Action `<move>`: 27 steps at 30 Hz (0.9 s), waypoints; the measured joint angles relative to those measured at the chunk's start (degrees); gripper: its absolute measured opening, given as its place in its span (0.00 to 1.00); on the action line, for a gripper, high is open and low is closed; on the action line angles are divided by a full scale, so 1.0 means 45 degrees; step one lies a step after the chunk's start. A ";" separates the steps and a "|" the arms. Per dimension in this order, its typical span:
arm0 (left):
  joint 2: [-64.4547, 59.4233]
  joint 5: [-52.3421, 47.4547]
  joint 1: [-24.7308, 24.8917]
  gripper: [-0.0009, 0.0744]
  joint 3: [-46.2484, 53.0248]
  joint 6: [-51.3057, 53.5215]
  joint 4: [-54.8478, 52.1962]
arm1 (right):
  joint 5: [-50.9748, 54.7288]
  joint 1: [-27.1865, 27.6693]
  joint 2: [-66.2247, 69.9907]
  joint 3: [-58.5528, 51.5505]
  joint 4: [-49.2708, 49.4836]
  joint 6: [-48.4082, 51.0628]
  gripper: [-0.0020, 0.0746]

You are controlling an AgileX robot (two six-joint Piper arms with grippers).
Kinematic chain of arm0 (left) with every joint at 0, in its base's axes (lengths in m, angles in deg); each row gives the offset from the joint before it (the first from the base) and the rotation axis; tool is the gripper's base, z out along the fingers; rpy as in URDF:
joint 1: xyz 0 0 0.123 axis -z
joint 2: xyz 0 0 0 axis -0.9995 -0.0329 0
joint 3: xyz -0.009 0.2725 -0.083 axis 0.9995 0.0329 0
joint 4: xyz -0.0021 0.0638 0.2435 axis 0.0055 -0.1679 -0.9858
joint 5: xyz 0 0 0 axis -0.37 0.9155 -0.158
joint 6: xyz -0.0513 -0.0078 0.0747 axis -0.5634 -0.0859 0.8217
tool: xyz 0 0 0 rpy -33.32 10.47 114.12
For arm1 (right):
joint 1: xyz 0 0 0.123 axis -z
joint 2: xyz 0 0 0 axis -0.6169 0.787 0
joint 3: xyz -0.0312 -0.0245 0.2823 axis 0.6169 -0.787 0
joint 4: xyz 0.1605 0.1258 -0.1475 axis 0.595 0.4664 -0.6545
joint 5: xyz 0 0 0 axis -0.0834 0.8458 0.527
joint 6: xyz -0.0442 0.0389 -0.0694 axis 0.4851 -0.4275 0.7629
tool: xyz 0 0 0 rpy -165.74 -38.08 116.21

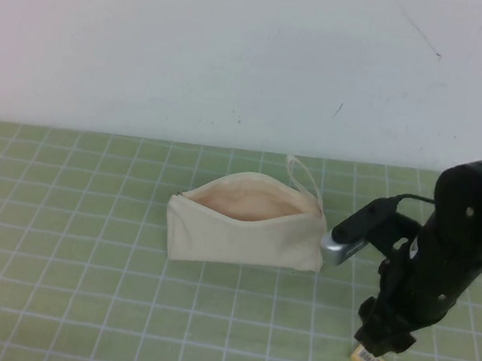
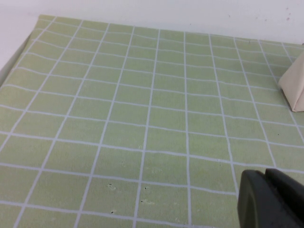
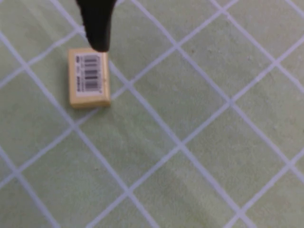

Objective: Put eraser into pencil case
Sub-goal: Pick up the eraser from the table

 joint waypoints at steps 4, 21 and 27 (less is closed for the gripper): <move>0.0000 0.0000 0.0000 0.01 0.0000 0.0000 0.0000 | -0.0078 -0.0028 0.0686 0.0000 0.0233 0.0000 0.61; 0.0000 0.0000 0.0000 0.01 0.0000 0.0000 0.0000 | -0.1406 -0.0970 0.1852 0.0048 -0.0429 -0.0725 0.57; 0.0000 0.0000 0.0000 0.01 0.0000 0.0000 0.0019 | -0.1278 -0.0970 0.1852 0.0048 -0.0542 -0.0998 0.45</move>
